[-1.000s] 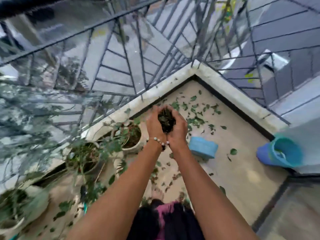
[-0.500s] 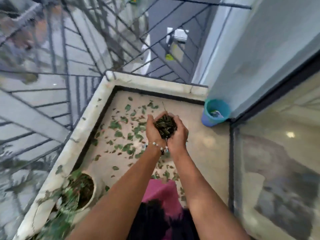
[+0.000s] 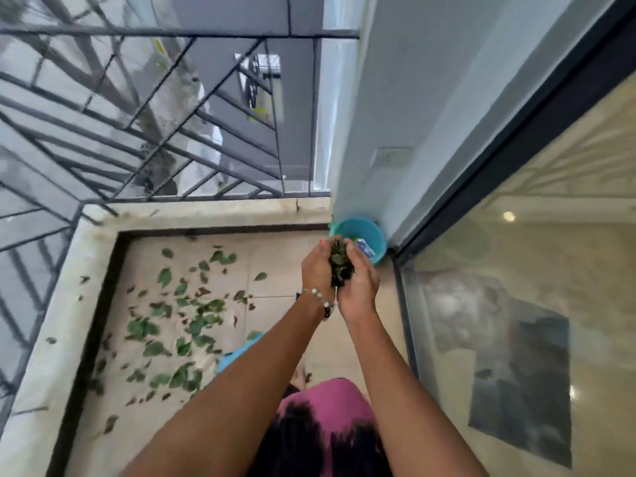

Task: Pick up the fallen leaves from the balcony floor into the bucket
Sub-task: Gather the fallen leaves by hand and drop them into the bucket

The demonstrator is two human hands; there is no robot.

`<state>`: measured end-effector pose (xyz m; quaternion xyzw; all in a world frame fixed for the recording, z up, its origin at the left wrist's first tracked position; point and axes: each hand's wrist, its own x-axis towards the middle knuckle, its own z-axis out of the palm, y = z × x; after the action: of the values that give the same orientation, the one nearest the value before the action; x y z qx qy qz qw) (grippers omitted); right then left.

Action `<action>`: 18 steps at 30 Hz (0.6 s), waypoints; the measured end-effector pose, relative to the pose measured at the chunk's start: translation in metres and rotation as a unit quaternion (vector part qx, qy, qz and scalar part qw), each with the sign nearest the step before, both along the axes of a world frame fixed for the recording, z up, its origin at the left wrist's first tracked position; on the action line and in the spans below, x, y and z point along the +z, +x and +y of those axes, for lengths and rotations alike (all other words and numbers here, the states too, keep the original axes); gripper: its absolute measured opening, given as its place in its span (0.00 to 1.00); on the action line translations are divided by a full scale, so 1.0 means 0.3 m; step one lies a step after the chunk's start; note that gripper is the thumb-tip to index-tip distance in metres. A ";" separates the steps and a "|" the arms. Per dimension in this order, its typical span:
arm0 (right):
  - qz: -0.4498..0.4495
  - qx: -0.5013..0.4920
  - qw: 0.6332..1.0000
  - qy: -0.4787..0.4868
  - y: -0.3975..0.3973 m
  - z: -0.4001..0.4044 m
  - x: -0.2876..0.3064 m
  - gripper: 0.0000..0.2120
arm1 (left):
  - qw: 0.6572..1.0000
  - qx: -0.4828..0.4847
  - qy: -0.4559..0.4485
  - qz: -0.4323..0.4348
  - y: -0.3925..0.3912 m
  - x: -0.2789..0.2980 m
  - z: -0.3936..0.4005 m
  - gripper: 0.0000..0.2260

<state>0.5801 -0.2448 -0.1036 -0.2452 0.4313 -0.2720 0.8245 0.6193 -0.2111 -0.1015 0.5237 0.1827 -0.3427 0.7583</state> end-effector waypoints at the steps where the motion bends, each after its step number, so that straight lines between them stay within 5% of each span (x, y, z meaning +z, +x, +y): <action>1: -0.002 -0.004 1.000 -0.006 0.005 -0.057 -0.007 0.05 | 1.000 -0.011 0.004 0.004 0.009 -0.003 -0.055 0.10; 9: 0.055 0.001 0.998 0.029 0.112 -0.464 -0.243 0.07 | 0.997 -0.012 0.049 0.066 0.133 -0.257 -0.455 0.12; 18: 0.133 0.027 0.980 0.147 0.311 -0.844 -0.872 0.11 | 0.983 0.063 0.062 0.161 0.326 -0.832 -0.810 0.25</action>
<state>0.6736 -0.4979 -0.3653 -0.1667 0.5657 -0.1477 0.7940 0.7171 -0.4541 -0.3511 0.4946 0.3561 -0.3624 0.7051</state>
